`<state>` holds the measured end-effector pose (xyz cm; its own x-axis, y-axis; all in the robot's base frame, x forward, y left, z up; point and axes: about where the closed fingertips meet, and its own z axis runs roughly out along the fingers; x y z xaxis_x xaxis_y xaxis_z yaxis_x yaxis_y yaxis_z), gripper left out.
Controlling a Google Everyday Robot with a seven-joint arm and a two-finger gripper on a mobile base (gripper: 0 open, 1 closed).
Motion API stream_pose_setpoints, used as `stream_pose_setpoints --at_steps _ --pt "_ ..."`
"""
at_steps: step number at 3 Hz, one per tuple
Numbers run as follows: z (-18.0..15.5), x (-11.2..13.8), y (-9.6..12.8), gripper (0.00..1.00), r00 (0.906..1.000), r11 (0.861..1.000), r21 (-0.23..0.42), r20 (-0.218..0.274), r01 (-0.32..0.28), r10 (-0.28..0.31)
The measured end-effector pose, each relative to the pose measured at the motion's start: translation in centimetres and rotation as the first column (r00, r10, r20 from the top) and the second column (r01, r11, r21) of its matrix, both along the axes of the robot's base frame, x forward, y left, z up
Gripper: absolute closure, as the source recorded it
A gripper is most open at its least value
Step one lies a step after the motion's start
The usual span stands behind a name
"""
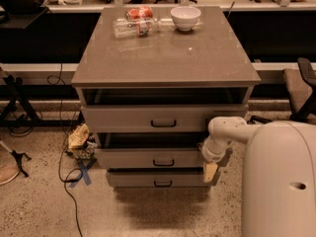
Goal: Open middle drawer
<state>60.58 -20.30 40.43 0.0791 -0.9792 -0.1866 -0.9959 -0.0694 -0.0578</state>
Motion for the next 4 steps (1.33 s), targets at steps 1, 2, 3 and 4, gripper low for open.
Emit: stream_pose_setpoints --at_steps 1,2,3,4 --pt "-0.6 0.0 -0.3 0.41 0.9998 1.000 0.008 -0.013 0.013 -0.013" --pt "-0.4 -0.1 -0.3 0.65 0.9998 1.000 0.008 -0.013 0.014 -0.013" --pt "-0.4 -0.1 -0.3 0.88 0.9998 1.000 0.009 -0.013 0.014 -0.013" --pt "0.2 -2.7 -1.2 1.00 0.9993 0.999 0.031 0.000 0.038 -0.038"
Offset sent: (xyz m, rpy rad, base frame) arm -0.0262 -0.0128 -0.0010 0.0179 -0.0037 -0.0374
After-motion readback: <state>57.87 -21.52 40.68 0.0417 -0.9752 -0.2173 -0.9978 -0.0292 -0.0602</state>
